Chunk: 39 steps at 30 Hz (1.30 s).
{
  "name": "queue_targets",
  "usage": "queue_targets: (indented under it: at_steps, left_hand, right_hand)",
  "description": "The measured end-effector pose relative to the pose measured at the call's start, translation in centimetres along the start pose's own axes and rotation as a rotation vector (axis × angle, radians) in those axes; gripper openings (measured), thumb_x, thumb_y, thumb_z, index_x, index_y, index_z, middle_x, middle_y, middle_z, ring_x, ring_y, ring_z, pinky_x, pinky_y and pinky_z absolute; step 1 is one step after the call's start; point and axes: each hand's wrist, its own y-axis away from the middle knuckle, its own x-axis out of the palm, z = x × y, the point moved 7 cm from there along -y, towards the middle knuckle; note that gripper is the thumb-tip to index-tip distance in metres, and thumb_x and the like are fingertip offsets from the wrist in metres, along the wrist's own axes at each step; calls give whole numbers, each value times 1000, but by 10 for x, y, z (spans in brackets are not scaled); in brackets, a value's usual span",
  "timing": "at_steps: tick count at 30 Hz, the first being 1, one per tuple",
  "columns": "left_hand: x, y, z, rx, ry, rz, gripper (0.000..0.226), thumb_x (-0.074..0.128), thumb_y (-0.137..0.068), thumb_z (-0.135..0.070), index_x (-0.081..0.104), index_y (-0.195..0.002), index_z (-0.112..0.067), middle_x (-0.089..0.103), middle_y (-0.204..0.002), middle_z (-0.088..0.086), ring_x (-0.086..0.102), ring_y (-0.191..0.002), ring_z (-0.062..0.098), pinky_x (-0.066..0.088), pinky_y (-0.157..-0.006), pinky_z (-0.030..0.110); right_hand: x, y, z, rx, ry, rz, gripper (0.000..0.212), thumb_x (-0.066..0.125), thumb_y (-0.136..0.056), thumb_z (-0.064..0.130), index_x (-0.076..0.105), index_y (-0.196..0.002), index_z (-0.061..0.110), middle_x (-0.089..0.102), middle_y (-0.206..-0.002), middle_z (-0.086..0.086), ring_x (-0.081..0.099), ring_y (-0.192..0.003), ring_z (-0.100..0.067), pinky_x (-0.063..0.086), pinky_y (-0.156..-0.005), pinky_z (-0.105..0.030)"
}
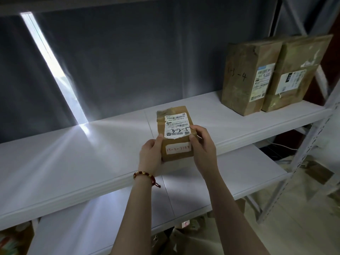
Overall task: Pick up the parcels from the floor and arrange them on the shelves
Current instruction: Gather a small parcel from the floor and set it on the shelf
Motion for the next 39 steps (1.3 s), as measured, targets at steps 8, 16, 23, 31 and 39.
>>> queue_targets:
  at_steps: [8,16,23,31,39]
  left_hand:
    - [74,-34,-31,91,-144,-42,71,38,-89,-68,67,-97,-3,71,-95,8,66,-90,23,54,-78,39]
    - [102,-68,-13,-45,-28,-234,69,33,-98,-61,69,-96,-2,69,-94,11,63,-89,26,47,-78,33]
    - [102,-82,-12,-100,-50,-283,68,32,-95,-68,65,-78,-11,63,-77,2,57,-79,21,45,-79,33]
    - [110,-78,-8,-23,-134,-247,91,36,-68,-90,61,-71,-2,68,-76,13,58,-75,27,49,-78,40]
    - [154,-83,-27,-57,-354,-200,87,33,-68,-93,73,-83,-18,72,-83,-8,60,-87,15,34,-98,47]
  right_hand:
    - [-62,-59,-22,-5,77,-121,21,52,-101,26,64,-116,17,67,-117,5,64,-103,-5,53,-76,-14]
    - [-81,-92,-21,-51,211,-153,10,69,-75,25,62,-72,31,52,-138,-6,44,-124,-16,36,-98,-27]
    - [-92,-134,-34,42,151,-95,22,72,-84,19,64,-105,18,57,-125,0,52,-114,-11,48,-96,-24]
    - [-108,-143,-56,94,67,-256,21,60,-97,27,66,-104,8,69,-100,4,59,-83,13,47,-68,-8]
    - [-122,-131,-45,-67,136,-490,37,48,-91,35,63,-115,10,66,-110,0,63,-99,-15,53,-83,-28]
